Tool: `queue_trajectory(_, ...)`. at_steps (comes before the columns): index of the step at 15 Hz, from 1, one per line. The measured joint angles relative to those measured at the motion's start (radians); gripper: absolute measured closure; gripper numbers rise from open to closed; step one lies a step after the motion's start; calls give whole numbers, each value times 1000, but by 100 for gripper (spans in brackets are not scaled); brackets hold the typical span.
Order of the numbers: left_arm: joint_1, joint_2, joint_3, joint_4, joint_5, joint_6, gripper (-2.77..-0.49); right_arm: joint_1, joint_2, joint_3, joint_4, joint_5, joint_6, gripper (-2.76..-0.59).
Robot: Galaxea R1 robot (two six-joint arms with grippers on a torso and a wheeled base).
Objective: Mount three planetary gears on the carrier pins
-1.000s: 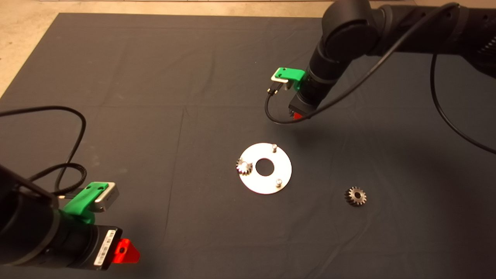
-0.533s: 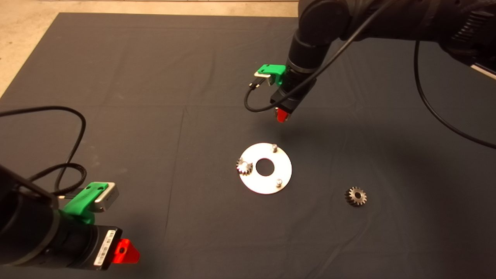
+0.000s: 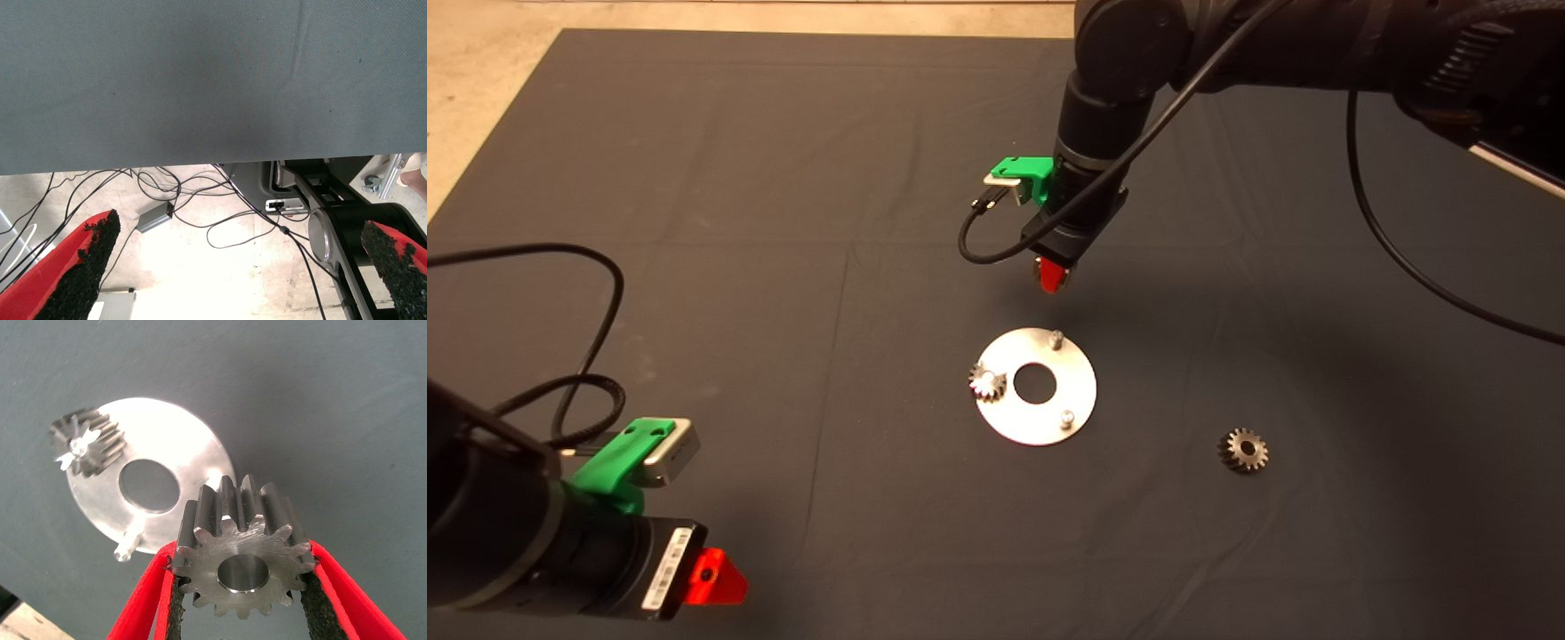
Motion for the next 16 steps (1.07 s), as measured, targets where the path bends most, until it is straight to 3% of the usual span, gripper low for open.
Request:
queue_trajectory(4,0,-1,0,-1,0,0,-262,-15,0,27,3,1,-15,-103)
queue_trajectory(8,0,-1,0,-7,0,0,-262,-56,-2,71,2,0,-37,-103)
queue_trajectory(16,0,-1,0,-24,0,0,-262,-65,-16,96,-19,0,-63,-103)
